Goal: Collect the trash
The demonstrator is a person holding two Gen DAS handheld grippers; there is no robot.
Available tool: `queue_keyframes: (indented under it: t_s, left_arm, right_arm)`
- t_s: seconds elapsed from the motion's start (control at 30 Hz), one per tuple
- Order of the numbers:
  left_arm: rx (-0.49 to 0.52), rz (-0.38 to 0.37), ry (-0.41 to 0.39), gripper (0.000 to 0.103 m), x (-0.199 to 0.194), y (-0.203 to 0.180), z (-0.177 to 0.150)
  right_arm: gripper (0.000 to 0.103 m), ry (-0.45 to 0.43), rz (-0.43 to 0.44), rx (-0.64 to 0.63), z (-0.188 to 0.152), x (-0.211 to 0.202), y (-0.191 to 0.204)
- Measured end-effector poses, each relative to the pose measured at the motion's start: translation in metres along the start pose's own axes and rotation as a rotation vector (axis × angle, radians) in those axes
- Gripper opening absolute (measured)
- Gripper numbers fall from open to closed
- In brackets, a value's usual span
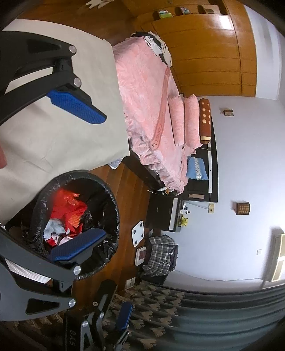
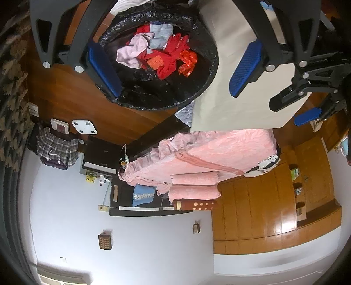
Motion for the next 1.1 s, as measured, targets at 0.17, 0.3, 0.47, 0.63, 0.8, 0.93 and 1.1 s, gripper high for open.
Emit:
queue_keyframes:
  t_s: [0.17,0.3,0.47,0.63,0.8,0.93,1.1]
  left_arm:
    - [-0.008,0.0,-0.007,0.094,-0.0059,0.0038,0.0001]
    - [-0.009,0.0,-0.011,0.094,-0.0077,0.006,-0.0011]
    - [-0.009,-0.001,-0.011,0.094,-0.0079,0.0045,0.0]
    - [-0.009,0.002,-0.013,0.094,-0.0091,0.0052,0.0003]
    - [-0.009,0.002,-0.014,0.094,-0.0095,0.0056,0.0009]
    - [-0.01,0.002,-0.014,0.094,-0.0095,0.0054,0.001]
    - [-0.01,0.003,-0.014,0.094,-0.0096,0.0056,0.0009]
  right_arm:
    - [0.097,0.001,0.003,0.0,-0.001,-0.0004,0.0026]
    - [0.097,-0.001,0.002,-0.005,-0.0007,-0.0005,0.0042]
    - [0.097,-0.003,0.002,-0.011,0.0002,-0.0007,0.0072]
    - [0.097,-0.005,0.002,-0.013,0.0012,-0.0007,0.0081]
    - [0.097,-0.006,0.001,-0.014,0.0025,-0.0004,0.0078]
    - [0.097,-0.006,0.001,-0.016,0.0053,-0.0002,0.0084]
    - [0.097,-0.007,0.001,-0.017,0.0057,0.0,0.0089]
Point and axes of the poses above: each gripper's, at about its wrist camera, not at the fingertips, and x roughly the way its jaws point, y to its left, z to its top, the point moved 10 cm from there along x, roughly the way its jaws point, and after that the axes turned 6 degrees about z, right-handed, at the moved point
